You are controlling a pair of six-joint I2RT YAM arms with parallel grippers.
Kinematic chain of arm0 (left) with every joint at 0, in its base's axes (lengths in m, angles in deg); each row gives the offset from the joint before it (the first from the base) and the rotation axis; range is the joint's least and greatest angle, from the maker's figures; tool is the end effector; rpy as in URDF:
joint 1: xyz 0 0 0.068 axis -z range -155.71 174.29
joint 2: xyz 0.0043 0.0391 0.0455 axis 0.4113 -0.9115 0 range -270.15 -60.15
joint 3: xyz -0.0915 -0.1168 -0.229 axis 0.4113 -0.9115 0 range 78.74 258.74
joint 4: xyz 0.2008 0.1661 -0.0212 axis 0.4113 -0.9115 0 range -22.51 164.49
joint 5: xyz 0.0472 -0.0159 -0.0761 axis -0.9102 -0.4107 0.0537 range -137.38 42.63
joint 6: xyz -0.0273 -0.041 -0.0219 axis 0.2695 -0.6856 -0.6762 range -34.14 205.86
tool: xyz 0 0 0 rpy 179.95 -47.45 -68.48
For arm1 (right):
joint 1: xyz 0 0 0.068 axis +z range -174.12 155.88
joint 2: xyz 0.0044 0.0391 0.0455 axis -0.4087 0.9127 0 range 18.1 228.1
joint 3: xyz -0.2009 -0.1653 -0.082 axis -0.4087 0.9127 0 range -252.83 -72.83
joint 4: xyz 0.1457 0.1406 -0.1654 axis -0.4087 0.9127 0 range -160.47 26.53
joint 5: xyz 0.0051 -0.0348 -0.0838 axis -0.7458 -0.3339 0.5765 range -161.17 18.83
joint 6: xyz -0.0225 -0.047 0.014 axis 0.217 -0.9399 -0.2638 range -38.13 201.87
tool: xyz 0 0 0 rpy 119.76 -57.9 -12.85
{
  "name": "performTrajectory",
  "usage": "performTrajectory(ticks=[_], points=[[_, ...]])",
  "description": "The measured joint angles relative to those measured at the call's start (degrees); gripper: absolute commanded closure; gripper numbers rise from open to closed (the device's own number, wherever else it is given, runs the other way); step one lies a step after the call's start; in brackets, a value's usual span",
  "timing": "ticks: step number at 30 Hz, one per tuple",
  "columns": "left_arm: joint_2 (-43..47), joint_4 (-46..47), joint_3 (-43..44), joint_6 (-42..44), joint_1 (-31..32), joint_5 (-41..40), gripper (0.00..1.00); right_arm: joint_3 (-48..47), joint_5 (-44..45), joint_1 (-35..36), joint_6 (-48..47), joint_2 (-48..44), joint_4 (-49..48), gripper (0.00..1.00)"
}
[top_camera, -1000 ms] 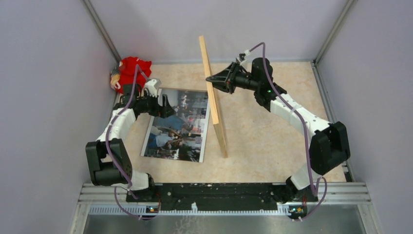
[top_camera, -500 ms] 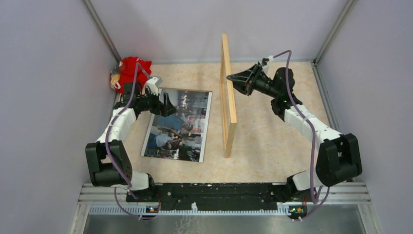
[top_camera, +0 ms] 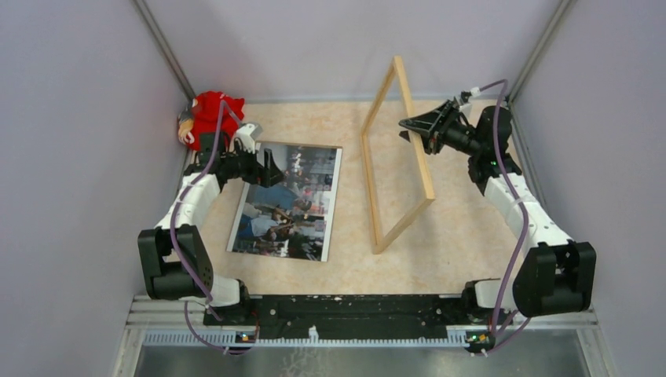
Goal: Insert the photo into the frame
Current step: Turn over the photo frame at the center of the board.
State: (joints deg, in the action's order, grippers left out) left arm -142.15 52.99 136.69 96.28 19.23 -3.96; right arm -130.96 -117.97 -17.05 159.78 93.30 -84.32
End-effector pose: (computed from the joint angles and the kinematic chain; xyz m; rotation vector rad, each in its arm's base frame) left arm 0.3024 0.0022 0.2587 0.4564 2.1625 -0.7404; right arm 0.2971 0.0631 0.3485 0.4425 1.8907 1.7214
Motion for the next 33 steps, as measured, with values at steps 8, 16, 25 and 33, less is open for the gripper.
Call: performTrajectory(ticks=[8,16,25,33], points=[[-0.02,0.44,0.02,0.63,0.59,-0.85,0.01,0.87,-1.31,-4.44,-4.46,-2.27,6.54,0.44],[-0.02,0.44,0.02,0.9,0.79,-1.07,0.01,-2.6,0.37,-8.92,-18.6,-3.43,23.61,0.42],[-0.02,0.44,0.02,0.92,1.16,-1.09,0.01,-9.22,13.4,-9.09,-39.15,-3.39,44.24,0.5],[-0.02,0.42,0.0,1.55,1.2,-1.51,0.01,-6.71,18.05,-9.09,-45.29,-2.75,48.28,0.66]])
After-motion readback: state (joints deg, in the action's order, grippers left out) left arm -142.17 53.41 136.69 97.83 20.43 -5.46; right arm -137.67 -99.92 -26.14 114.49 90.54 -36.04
